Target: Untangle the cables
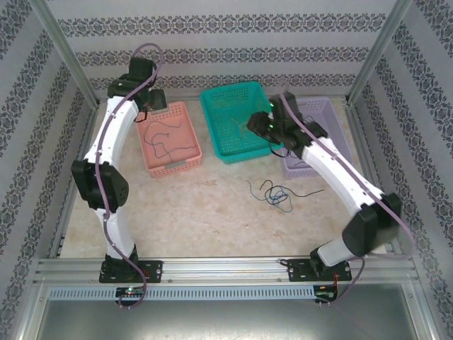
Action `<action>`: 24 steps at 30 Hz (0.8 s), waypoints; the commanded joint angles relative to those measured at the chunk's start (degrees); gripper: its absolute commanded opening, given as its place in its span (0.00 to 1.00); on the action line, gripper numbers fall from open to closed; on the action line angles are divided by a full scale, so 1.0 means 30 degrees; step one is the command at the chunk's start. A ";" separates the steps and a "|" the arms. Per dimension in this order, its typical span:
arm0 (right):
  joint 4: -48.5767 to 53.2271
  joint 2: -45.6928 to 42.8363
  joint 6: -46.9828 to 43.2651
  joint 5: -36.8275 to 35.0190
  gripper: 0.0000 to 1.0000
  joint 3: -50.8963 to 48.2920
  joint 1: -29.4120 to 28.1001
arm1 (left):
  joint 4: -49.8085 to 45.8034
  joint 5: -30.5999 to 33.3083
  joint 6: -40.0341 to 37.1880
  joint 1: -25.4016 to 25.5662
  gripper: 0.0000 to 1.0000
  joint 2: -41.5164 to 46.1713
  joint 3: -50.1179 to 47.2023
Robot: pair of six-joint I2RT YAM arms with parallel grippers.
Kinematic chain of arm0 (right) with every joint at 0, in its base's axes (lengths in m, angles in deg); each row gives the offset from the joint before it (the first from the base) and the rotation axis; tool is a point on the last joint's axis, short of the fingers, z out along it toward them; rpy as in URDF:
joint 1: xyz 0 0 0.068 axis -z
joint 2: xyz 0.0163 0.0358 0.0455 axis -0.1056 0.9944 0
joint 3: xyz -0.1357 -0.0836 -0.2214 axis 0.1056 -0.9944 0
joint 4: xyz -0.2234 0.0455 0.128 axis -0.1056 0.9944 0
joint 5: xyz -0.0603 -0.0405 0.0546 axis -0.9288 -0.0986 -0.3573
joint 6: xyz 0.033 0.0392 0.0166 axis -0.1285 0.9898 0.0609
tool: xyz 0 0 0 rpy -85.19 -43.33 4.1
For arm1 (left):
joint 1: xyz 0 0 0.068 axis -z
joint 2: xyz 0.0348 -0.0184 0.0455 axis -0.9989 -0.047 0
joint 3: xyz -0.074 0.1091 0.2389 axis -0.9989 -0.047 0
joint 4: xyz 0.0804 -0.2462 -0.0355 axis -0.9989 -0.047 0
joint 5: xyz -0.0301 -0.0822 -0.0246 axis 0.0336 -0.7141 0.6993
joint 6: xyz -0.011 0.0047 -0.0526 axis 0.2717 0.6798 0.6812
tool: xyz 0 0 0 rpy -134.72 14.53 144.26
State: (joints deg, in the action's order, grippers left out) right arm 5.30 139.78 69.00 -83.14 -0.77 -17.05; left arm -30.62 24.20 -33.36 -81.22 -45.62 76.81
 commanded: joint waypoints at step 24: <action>0.3464 -0.2269 -0.2140 -0.2079 0.43 -1.1489 0.1082 | 0.8759 -0.5562 1.3547 1.0481 0.54 0.9815 -1.7511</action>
State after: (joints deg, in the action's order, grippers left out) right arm 16.82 131.43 64.30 -86.38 -34.30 -13.34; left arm -6.86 6.72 4.98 -50.47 -19.37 24.51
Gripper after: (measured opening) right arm 0.434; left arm 0.542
